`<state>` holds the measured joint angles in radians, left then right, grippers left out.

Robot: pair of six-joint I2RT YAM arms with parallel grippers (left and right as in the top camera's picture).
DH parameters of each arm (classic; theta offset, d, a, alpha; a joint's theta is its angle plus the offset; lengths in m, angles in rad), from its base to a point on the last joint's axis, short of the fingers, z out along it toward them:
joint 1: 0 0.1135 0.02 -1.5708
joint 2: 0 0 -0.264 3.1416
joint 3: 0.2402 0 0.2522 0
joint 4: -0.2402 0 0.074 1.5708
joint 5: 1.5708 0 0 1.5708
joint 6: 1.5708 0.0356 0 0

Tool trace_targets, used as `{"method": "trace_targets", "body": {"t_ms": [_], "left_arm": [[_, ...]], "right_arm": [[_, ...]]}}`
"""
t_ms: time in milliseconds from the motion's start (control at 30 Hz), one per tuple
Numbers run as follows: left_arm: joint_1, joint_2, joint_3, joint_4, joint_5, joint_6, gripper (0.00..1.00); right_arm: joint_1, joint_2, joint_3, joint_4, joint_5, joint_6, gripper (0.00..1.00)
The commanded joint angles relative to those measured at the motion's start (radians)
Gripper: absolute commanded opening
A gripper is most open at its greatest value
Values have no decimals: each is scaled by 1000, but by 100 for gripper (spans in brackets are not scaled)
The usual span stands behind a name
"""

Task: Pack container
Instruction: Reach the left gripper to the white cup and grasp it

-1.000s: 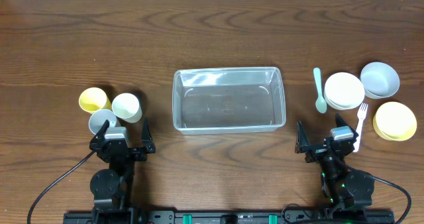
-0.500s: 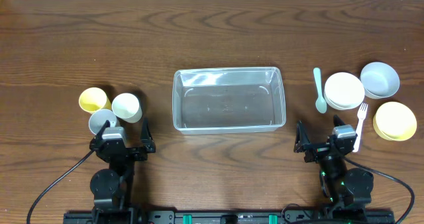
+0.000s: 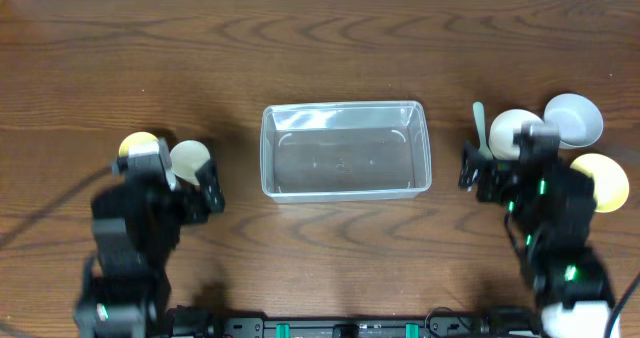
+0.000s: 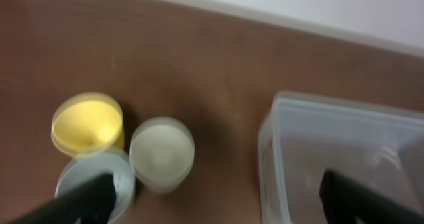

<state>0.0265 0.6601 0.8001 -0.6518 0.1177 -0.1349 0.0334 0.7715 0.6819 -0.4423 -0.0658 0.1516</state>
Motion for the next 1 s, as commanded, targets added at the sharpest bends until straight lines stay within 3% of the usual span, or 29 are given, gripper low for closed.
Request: {"method": "trace_targets", "body": {"t_ms": [0, 100, 200, 667, 867, 967], "left_arm": [[6, 235, 238, -169, 10, -9, 98], [6, 457, 470, -402, 9, -8, 98], [6, 635, 640, -542, 1, -8, 98], [6, 1025, 683, -496, -2, -9, 100], [6, 1165, 682, -494, -1, -9, 89], [6, 1220, 682, -495, -1, -9, 75]], "right_arm": [[-24, 213, 241, -187, 17, 8, 99], [-29, 422, 469, -433, 17, -21, 99], [-29, 571, 616, -561, 11, -29, 99], [-29, 872, 661, -599, 9, -28, 99], [-28, 933, 661, -603, 9, -25, 99], [-28, 942, 661, -606, 9, -26, 99]]}}
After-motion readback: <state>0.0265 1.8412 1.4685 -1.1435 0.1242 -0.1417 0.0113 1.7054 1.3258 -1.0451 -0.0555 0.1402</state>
